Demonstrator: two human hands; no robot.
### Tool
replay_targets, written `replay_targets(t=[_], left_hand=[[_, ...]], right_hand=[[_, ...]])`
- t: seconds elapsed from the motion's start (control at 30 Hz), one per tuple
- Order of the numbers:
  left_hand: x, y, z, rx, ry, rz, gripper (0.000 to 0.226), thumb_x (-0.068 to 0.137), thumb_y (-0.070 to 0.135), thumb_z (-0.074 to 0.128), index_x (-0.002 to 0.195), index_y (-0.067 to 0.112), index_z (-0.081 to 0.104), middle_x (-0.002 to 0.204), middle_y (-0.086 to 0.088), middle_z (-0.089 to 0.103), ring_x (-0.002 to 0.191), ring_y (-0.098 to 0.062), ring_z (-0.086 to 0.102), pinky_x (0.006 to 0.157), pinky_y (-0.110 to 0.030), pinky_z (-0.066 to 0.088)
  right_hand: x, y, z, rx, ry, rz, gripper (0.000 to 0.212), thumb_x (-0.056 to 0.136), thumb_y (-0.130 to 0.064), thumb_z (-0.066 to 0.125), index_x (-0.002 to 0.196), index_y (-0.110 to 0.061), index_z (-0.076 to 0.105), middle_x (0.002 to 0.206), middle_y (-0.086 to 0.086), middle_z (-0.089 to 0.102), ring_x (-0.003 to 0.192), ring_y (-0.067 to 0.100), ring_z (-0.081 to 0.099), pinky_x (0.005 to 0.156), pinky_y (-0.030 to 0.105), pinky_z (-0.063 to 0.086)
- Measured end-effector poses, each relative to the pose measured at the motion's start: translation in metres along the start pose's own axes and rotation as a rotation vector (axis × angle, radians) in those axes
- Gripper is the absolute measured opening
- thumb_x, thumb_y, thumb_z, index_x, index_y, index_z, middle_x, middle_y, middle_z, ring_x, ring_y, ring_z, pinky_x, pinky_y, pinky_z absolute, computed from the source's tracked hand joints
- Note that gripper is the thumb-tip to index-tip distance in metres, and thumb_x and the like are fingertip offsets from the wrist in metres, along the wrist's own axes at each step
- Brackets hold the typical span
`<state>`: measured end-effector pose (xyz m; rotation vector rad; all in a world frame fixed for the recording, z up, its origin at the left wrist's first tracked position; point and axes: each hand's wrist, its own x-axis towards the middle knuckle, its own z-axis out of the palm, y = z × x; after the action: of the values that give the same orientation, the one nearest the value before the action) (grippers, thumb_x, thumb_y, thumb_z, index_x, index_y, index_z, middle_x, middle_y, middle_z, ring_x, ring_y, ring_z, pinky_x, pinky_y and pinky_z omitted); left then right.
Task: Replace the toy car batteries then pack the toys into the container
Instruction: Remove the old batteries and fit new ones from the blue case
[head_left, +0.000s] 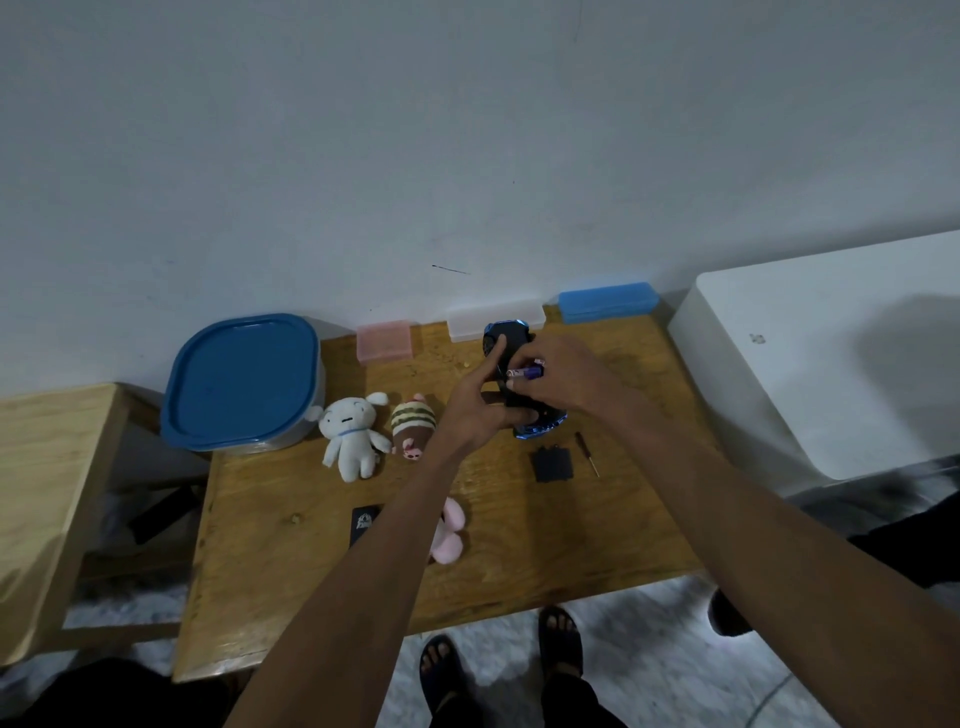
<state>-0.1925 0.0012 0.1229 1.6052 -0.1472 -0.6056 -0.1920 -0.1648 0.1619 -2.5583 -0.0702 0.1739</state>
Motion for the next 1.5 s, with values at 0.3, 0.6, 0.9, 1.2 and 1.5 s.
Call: replay_targets(t=[0.3,0.6,0.9,1.2,1.5], left_hand=[[0.0,0.006,0.004,0.05,0.018,0.026,0.113,0.071,-0.015,0.08,0.158,0.031,0.023,0.129,0.0,0.053,0.126,-0.034,0.056,0.093,-0.054,0.057],[-0.004,0.004,0.0,0.034,0.056,0.016,0.115,0.072,-0.014,0.08,0.156,0.041,0.024,0.138,-0.006,0.053,0.12,-0.028,0.061,0.091,-0.053,0.058],[-0.004,0.003,-0.001,0.064,0.091,0.065,0.115,0.071,-0.013,0.081,0.153,0.048,0.028,0.143,-0.007,0.052,0.121,-0.028,0.061,0.088,-0.054,0.059],[-0.003,-0.003,0.004,0.181,0.145,0.157,0.112,0.071,-0.003,0.086,0.156,0.04,0.025,0.146,-0.006,0.053,0.129,-0.024,0.055,0.1,-0.051,0.053],[0.0,-0.006,0.001,0.18,0.128,0.153,0.114,0.071,-0.004,0.086,0.157,0.038,0.024,0.148,-0.005,0.051,0.129,-0.022,0.054,0.097,-0.046,0.057]], right_hand=[[-0.004,-0.001,-0.005,0.437,0.273,0.12,0.015,0.099,-0.028,0.057,0.104,-0.014,0.061,0.092,0.002,0.07,0.083,0.009,0.066,0.07,0.024,0.05],[-0.018,-0.007,-0.012,0.428,0.37,0.44,0.049,0.104,-0.046,0.041,0.069,-0.013,0.051,0.061,-0.001,0.045,0.056,0.014,0.042,0.052,0.027,0.029],[-0.02,0.004,0.015,0.287,0.311,0.447,0.014,0.087,-0.038,0.073,0.088,-0.025,0.076,0.082,-0.004,0.071,0.071,0.008,0.065,0.063,0.026,0.054],[-0.009,-0.007,0.03,0.254,0.409,0.628,0.016,0.084,-0.033,0.075,0.079,-0.019,0.069,0.075,0.0,0.069,0.063,0.013,0.065,0.053,0.028,0.054],[-0.01,-0.005,0.03,0.541,0.379,0.661,0.021,0.082,-0.03,0.079,0.087,-0.011,0.073,0.082,0.003,0.072,0.072,0.016,0.07,0.065,0.032,0.06]])
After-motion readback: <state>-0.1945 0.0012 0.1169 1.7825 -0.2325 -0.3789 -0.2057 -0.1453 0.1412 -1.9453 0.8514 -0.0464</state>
